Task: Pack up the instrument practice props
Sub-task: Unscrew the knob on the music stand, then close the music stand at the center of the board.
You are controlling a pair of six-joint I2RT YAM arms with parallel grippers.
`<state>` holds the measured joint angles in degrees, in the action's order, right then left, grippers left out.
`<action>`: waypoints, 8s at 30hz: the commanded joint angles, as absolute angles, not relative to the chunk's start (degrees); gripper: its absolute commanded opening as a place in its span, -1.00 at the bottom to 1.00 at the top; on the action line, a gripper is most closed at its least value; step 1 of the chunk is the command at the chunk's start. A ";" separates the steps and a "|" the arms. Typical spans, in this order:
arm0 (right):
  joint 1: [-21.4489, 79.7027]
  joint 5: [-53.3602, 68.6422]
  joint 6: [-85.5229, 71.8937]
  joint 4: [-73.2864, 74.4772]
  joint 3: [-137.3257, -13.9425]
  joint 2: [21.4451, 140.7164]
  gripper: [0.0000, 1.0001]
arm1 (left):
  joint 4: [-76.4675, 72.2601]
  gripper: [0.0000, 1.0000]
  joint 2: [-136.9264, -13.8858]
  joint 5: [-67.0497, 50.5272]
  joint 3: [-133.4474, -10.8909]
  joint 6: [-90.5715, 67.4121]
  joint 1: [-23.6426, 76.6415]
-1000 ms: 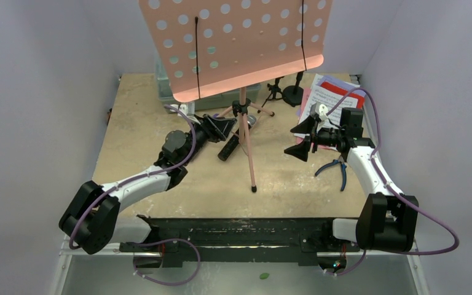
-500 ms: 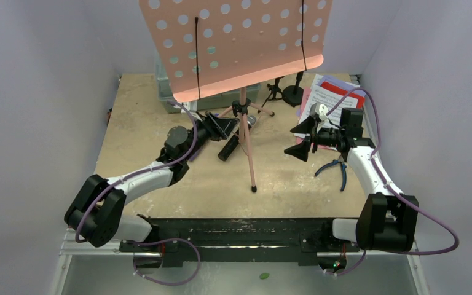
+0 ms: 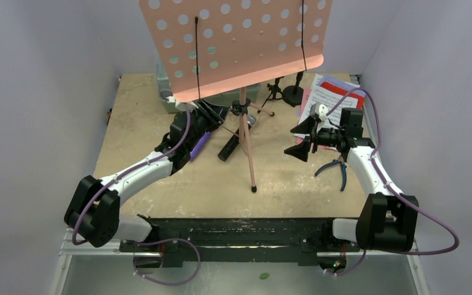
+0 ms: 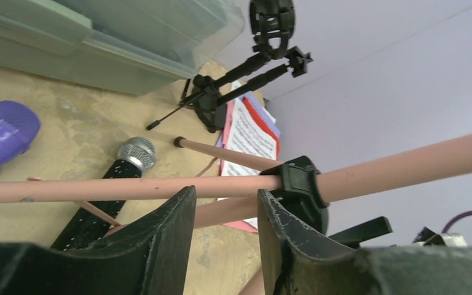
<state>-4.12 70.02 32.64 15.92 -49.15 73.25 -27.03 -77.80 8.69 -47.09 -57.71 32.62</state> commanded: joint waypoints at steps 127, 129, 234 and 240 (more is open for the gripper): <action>-3.78 70.66 37.68 18.89 -51.75 73.21 0.98 | -42.83 -1.00 -79.22 23.80 -47.23 -16.95 51.96; -3.78 70.66 37.87 18.95 -51.69 73.21 0.98 | -43.05 -1.00 -79.04 23.50 -47.64 -17.11 51.75; 15.84 68.20 -24.24 -64.20 -71.25 96.07 -1.00 | -36.40 -1.00 -75.78 17.58 -54.67 -2.97 50.62; 15.91 67.96 -22.70 -54.58 -73.35 94.23 -1.00 | -36.30 -1.00 -75.24 17.84 -54.97 -4.15 50.62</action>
